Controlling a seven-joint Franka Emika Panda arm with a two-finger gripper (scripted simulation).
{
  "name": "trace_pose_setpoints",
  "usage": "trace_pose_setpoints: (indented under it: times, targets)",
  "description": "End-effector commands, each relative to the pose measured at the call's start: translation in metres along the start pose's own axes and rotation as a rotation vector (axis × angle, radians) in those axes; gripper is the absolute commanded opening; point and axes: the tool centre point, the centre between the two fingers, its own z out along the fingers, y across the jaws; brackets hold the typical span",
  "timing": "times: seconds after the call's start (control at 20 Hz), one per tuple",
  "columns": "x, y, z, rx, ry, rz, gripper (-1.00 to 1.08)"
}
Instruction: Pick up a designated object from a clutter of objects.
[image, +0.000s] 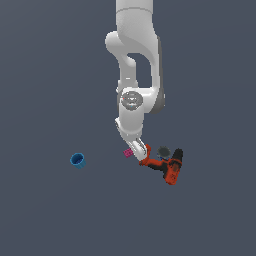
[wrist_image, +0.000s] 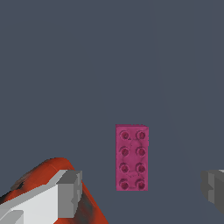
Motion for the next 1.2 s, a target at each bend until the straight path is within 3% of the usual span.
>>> trace_pose_setpoints:
  times: [0.0, 0.95, 1.0, 1.15]
  targets:
    - [0.0, 0.0, 0.0, 0.0, 0.0, 0.0, 1.0]
    - [0.0, 0.0, 0.051, 0.0, 0.0, 0.004, 1.0]
    - [0.0, 0.0, 0.051, 0.0, 0.0, 0.004, -1.0]
    - [0.0, 0.0, 0.051, 0.0, 0.0, 0.004, -1.0]
